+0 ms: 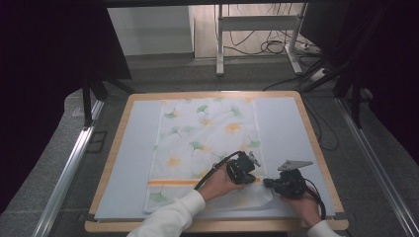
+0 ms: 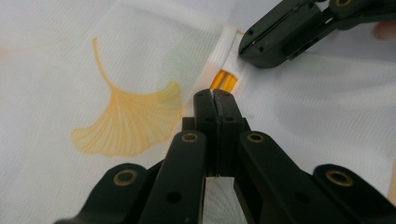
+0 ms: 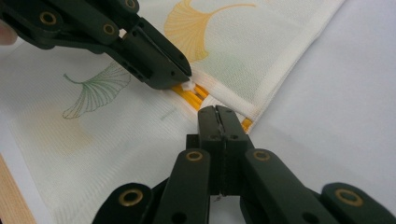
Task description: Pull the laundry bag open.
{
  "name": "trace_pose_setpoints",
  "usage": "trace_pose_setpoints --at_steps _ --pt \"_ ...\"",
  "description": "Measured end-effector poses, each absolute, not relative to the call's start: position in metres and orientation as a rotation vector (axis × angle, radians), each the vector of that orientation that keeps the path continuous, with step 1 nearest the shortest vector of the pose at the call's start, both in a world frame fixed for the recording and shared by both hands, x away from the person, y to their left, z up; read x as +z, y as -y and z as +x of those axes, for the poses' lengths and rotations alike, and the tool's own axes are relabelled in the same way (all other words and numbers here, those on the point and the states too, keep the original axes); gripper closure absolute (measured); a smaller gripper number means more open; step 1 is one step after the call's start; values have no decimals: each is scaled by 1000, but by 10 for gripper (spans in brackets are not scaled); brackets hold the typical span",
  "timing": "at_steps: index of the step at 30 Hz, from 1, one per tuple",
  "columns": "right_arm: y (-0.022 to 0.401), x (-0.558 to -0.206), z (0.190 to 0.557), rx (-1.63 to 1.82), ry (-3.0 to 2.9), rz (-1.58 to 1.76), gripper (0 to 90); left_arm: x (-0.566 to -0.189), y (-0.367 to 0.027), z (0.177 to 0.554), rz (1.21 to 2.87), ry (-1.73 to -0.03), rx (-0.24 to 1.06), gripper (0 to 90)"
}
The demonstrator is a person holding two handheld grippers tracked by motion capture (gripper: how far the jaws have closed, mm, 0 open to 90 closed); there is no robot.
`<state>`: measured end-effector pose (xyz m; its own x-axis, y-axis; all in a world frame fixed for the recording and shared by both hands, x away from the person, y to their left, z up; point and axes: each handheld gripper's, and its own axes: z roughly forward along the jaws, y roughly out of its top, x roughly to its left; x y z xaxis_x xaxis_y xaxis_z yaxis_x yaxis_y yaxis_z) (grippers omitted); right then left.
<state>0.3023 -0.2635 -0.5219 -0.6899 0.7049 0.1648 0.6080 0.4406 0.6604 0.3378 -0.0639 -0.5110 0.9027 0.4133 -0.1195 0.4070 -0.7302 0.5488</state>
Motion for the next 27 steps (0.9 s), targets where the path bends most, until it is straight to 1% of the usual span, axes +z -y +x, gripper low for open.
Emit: trace_pose_setpoints --at_steps 27 --pt "264 -522 303 1083 -2552 1169 900 -512 32 334 2464 -647 29 900"
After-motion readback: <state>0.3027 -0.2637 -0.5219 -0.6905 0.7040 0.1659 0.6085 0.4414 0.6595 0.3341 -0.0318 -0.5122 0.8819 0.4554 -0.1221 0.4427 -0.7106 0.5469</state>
